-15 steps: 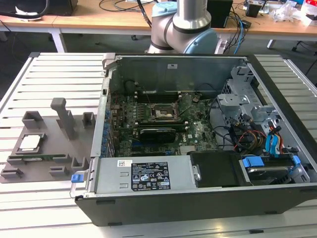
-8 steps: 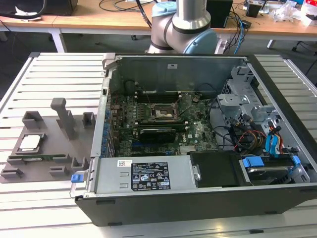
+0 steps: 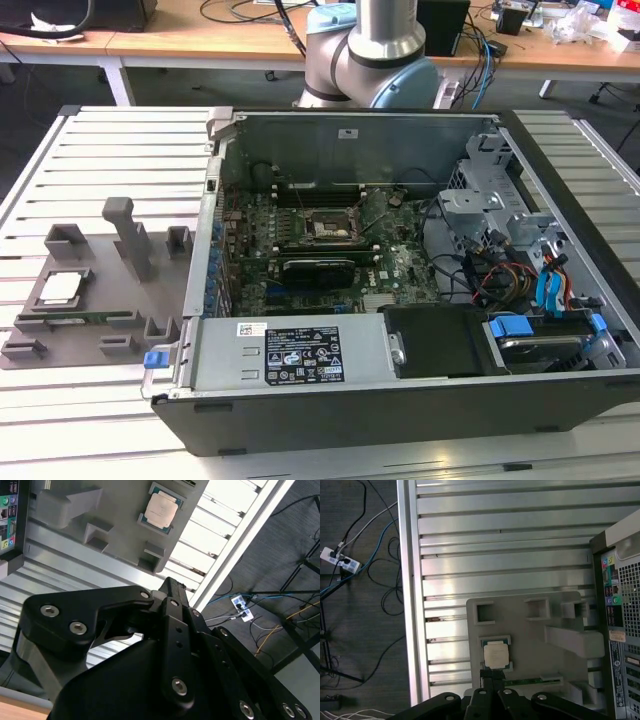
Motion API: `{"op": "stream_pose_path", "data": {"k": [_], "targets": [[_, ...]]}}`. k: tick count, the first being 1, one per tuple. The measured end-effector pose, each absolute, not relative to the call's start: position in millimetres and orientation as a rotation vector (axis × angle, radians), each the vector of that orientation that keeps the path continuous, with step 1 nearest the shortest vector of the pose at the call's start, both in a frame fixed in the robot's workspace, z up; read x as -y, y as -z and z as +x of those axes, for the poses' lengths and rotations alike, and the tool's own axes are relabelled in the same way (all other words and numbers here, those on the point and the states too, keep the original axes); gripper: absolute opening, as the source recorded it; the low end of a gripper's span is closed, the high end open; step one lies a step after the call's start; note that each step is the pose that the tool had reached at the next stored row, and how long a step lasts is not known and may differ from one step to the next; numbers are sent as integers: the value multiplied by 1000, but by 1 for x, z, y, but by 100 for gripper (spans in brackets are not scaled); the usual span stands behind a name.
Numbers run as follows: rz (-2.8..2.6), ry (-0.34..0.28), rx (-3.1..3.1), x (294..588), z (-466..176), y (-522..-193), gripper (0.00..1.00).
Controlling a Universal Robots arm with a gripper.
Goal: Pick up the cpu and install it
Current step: 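Pick up the cpu and move it towards the insertion slot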
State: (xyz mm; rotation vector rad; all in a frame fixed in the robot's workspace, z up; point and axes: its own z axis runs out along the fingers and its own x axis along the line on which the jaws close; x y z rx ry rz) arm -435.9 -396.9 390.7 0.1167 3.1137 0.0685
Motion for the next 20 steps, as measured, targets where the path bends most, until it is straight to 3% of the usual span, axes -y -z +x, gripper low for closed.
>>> {"op": "stream_pose_path", "data": {"k": [3,4,5,8,20], "targets": [[117,-68,-3114,397,-436,-391,11],[117,-69,-3114,397,-436,-391,24],[117,-68,-3114,397,-436,-391,30],[117,-69,-3114,397,-435,-391,66],[117,-67,-3114,397,-435,-378,66]]}}
